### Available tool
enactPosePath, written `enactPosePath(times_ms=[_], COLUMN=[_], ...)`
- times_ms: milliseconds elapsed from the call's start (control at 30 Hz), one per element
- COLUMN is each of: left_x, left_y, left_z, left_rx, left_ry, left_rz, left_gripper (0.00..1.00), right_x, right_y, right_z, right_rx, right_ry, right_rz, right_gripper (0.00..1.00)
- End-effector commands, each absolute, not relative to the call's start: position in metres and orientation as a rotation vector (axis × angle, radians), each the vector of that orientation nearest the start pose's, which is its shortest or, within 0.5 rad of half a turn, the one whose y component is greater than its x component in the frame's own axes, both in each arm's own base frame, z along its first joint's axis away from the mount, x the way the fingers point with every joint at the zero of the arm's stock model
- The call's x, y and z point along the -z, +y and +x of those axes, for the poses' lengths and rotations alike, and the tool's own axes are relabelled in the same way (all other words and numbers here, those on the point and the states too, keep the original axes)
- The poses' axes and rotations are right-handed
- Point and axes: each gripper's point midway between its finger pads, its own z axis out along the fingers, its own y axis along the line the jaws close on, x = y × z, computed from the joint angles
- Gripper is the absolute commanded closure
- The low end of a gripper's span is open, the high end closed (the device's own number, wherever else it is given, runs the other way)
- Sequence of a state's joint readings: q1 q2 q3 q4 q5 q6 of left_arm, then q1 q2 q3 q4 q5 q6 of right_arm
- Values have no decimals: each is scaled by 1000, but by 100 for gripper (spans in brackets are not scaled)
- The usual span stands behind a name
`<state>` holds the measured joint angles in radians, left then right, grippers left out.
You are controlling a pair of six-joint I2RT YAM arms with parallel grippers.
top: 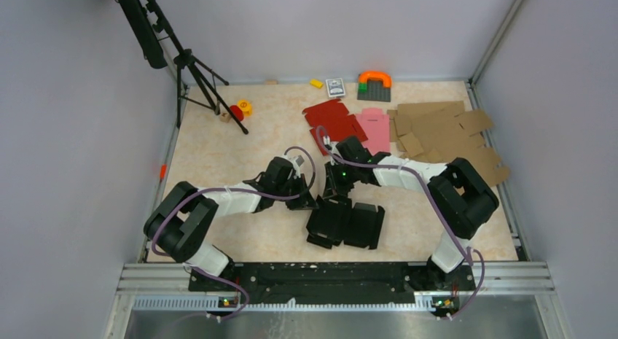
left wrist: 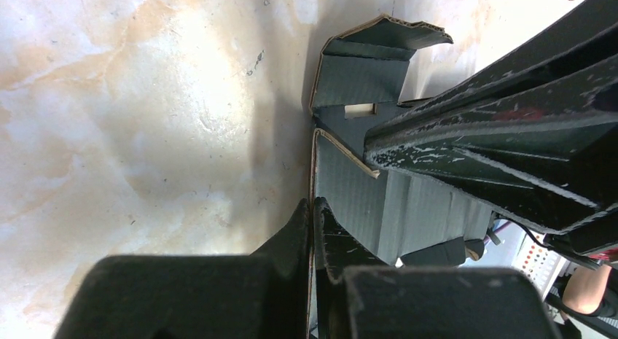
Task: Fold the paper box
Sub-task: Fold the paper box at the center of the board.
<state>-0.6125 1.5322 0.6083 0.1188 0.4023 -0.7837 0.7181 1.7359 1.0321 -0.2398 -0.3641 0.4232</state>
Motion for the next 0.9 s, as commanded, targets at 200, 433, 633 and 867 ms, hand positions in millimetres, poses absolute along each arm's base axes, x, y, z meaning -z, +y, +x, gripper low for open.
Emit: enactPosePath(times_ms=[200,433,633,867], left_x=[-50,-52,-49,-50], left_y=[-281,-284,-283,-283], left_z=[234,232,232,233], left_rx=[1114,1129,1118,1112], left_ry=[2525,2522,2529,2525], left_rz=[5,16,10,1], left_gripper=[100,100,100,100], right_x=[-67,-62,-56,-48], right_y=[341,345,349,345], right_z=[233,238,234,230], right_rx=[-1098,-1098,-1105,-1100], right_ry=[2549,2547,2562,2585], right_rz=[-486,-469,-472,-434], right_gripper=[100,100,100,100])
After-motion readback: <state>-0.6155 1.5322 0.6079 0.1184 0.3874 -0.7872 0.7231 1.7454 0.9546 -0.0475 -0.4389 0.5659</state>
